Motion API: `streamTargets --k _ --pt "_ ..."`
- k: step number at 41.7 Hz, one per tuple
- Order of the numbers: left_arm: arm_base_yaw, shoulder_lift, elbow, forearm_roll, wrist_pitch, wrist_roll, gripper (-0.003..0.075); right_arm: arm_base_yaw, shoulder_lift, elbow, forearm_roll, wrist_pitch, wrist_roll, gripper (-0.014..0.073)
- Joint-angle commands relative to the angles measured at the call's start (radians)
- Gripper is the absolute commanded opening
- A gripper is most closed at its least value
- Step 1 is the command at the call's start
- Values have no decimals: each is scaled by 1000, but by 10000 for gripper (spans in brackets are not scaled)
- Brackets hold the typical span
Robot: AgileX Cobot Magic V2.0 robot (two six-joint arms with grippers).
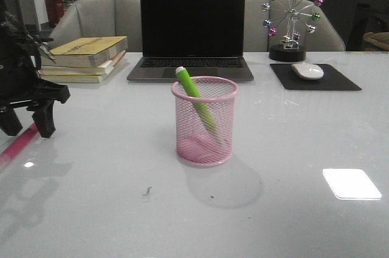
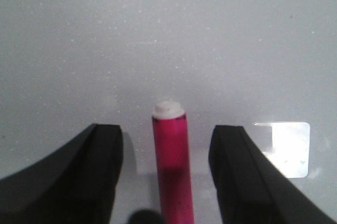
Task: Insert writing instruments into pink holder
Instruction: 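Lift the pink marker with the left gripper over the pink holder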
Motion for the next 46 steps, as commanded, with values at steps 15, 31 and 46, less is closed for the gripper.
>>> streamTargets --k 15,31,46 --pt "0 -60 -30 -3 8 -8 88 0 -3 -27 -11 -66 -5 497" --pt "-182 -440 278 -15 -478 38 91 0 -3 -27 -11 -66 -5 497" --pt "-510 -627 529 -19 -1242 38 91 0 -3 -27 -11 -66 -5 497"
